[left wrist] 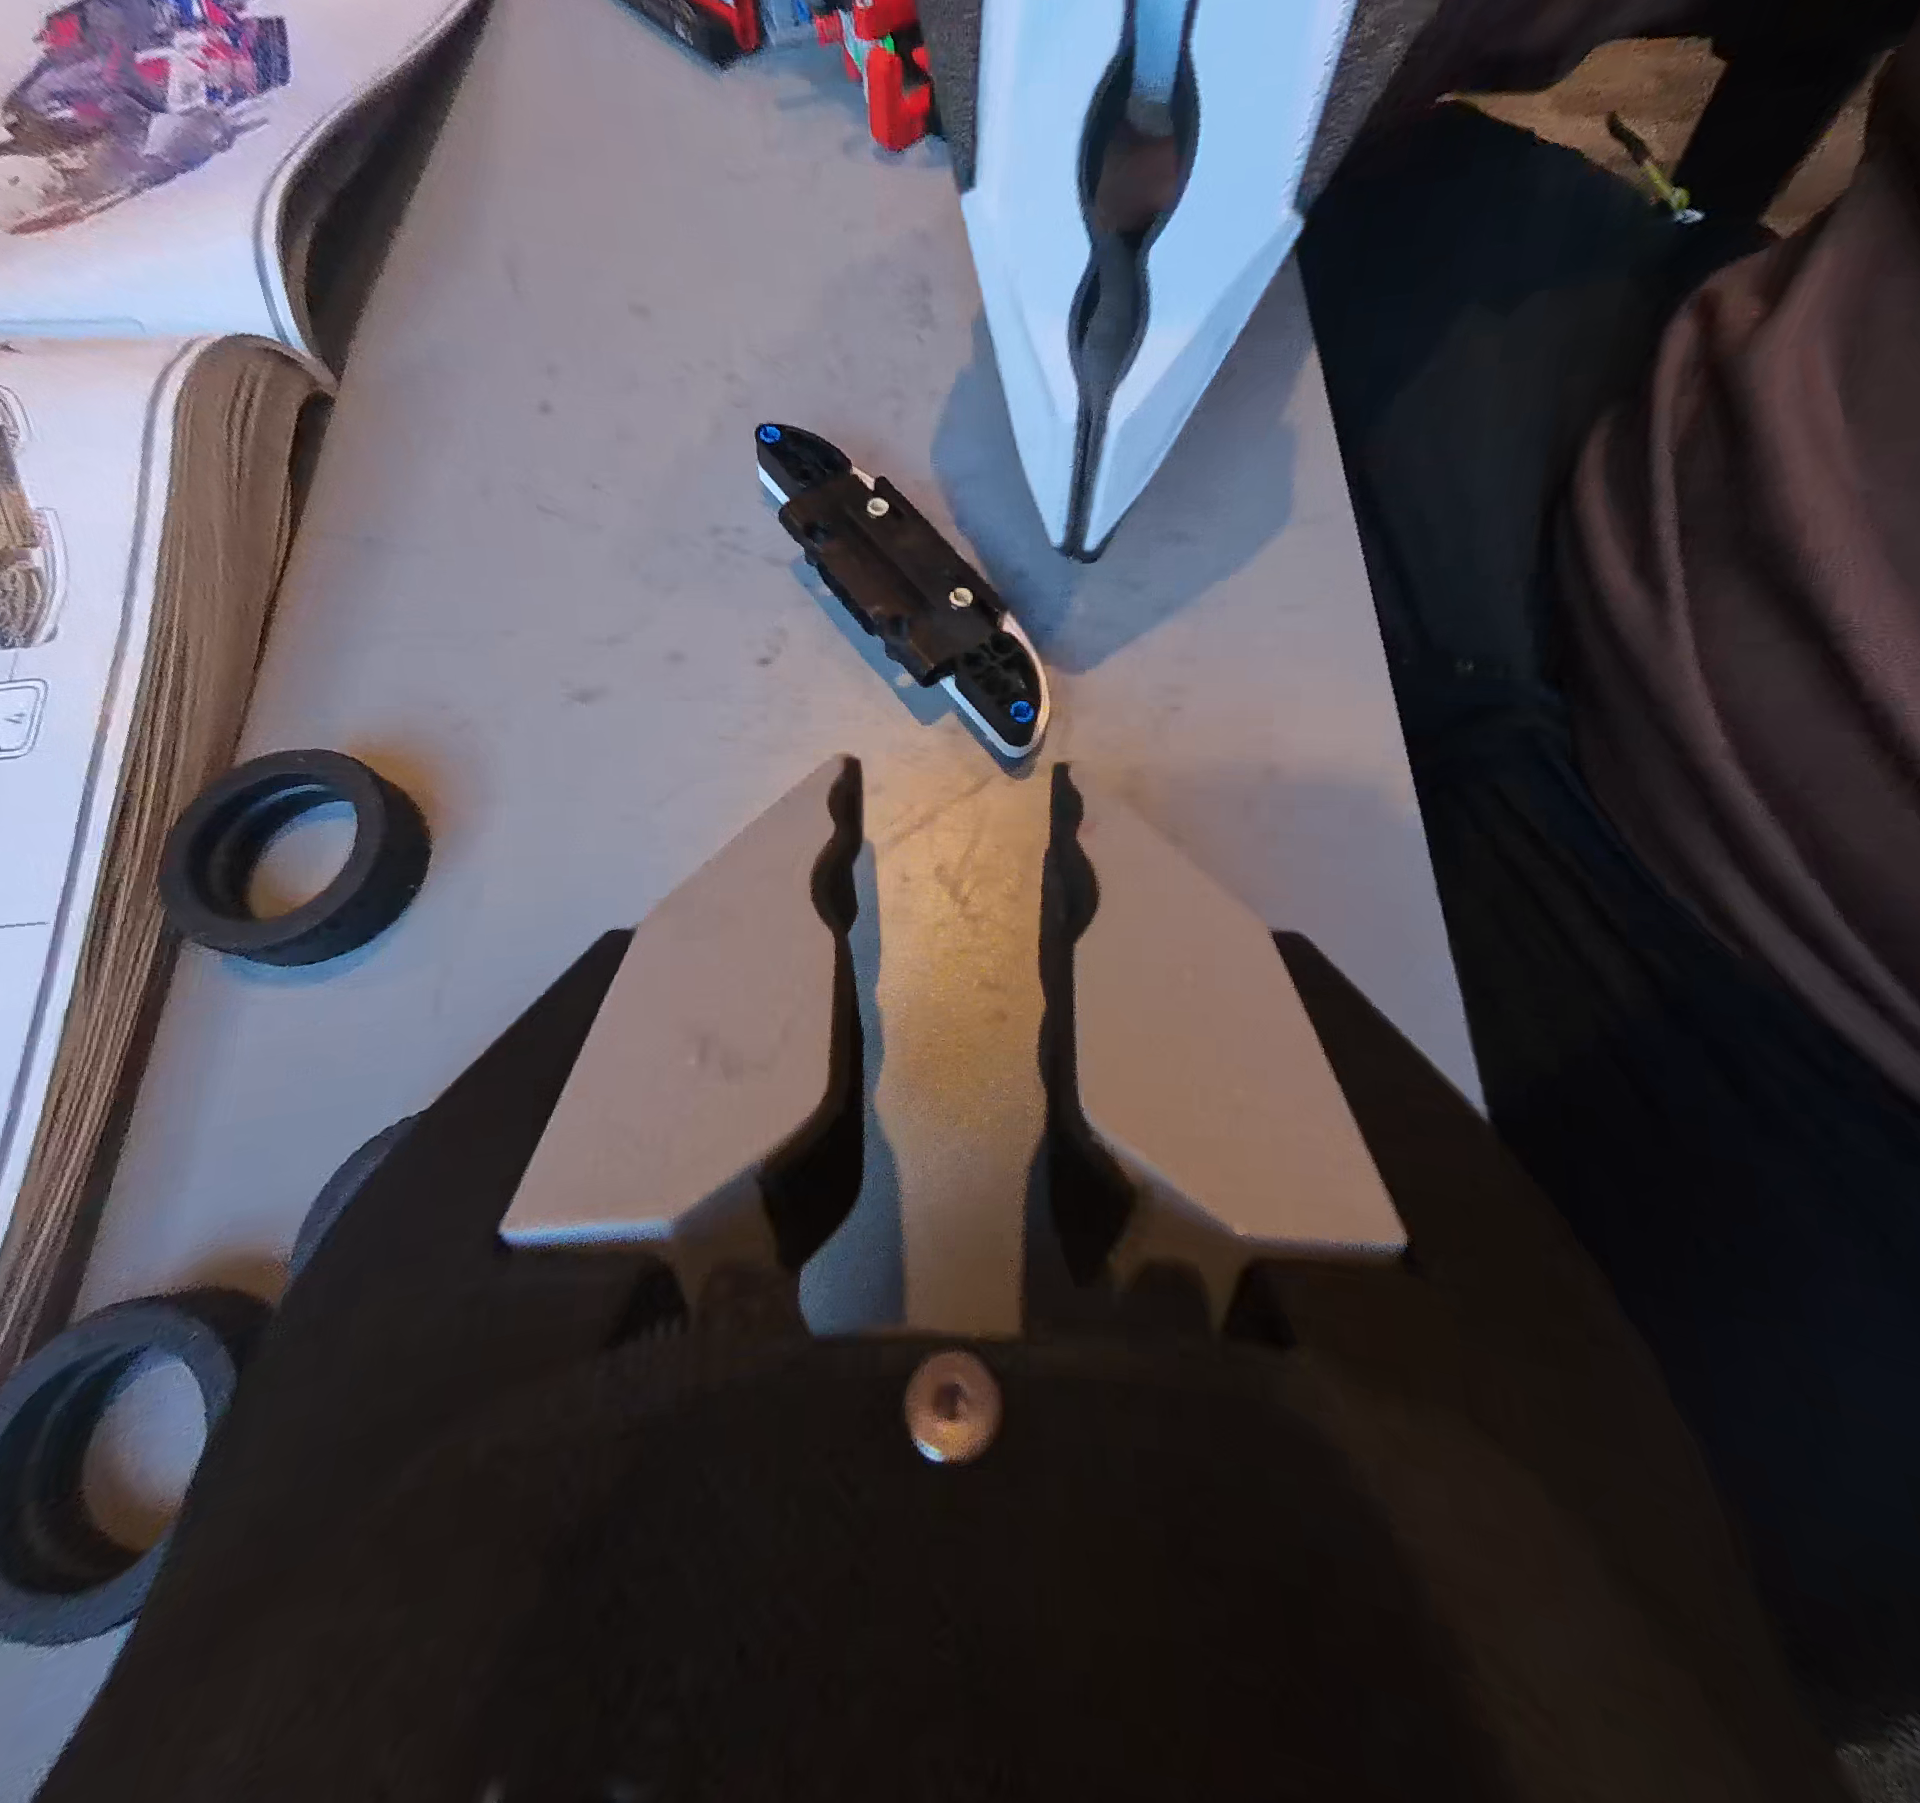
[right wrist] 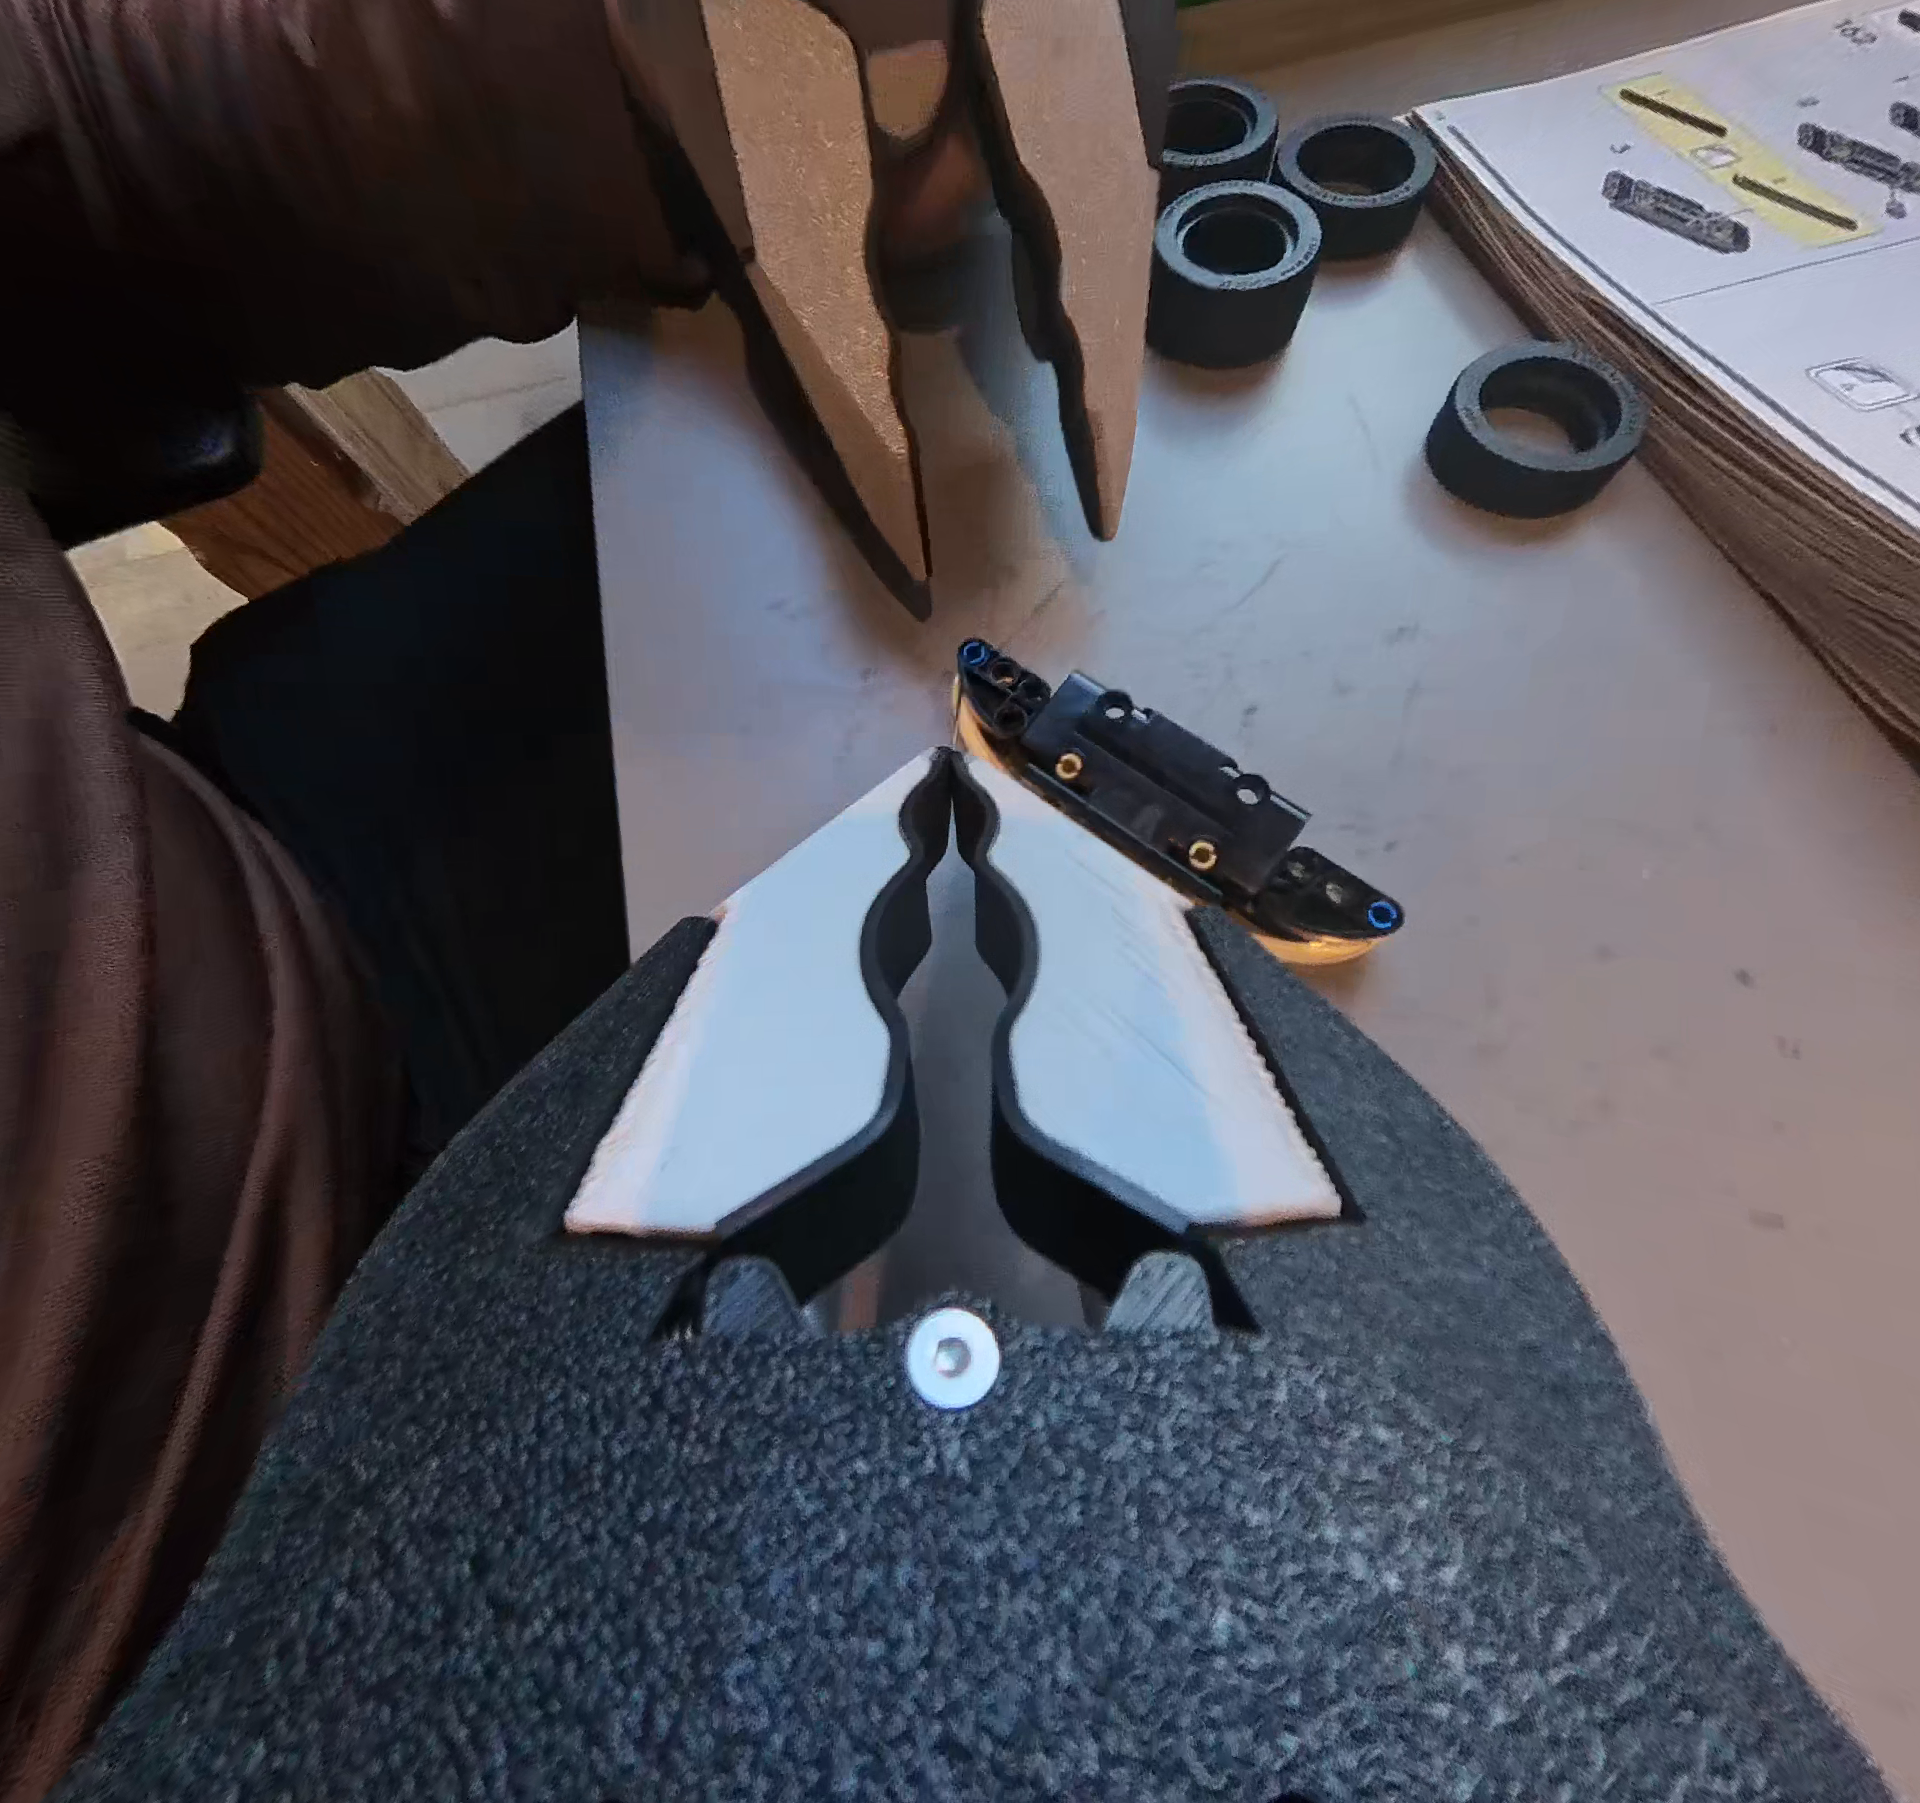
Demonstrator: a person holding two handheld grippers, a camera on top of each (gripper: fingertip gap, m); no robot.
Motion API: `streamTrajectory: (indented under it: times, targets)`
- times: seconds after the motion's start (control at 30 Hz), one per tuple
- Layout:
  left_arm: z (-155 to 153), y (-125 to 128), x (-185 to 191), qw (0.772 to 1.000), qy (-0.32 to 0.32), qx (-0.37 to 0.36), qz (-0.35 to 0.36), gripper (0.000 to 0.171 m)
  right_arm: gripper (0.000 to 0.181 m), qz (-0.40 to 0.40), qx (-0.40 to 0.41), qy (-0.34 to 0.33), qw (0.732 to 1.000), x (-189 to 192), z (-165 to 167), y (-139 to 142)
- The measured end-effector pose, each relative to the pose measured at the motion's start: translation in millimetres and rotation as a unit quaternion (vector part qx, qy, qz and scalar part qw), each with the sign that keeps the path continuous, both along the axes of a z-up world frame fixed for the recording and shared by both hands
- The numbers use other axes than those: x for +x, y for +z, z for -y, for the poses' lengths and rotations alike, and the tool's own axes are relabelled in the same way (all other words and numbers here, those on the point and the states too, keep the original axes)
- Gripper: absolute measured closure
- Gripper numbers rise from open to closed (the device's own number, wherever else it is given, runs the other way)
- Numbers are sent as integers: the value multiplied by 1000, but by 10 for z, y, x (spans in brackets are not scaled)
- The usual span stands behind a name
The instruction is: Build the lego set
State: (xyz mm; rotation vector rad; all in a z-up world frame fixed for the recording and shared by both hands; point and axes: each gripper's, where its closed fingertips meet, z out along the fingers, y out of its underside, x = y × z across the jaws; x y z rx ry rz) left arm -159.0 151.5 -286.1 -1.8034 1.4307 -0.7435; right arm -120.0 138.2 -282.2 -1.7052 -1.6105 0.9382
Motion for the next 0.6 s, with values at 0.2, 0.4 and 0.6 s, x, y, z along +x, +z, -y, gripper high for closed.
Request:
streamTrajectory:
  times: [0.2,0.4,0.6]
  targets:
    - [45,-108,14,999,-15,-3,-35,134,181,13,-2,18,1000,-20,21,-42]
    - [94,-156,34,997,-37,-49,-42,138,181,26,-6,31,999,-13,30,-85]
    - [90,-205,70,993,-90,-34,-64,139,181,47,22,51,997,-24,56,-144]
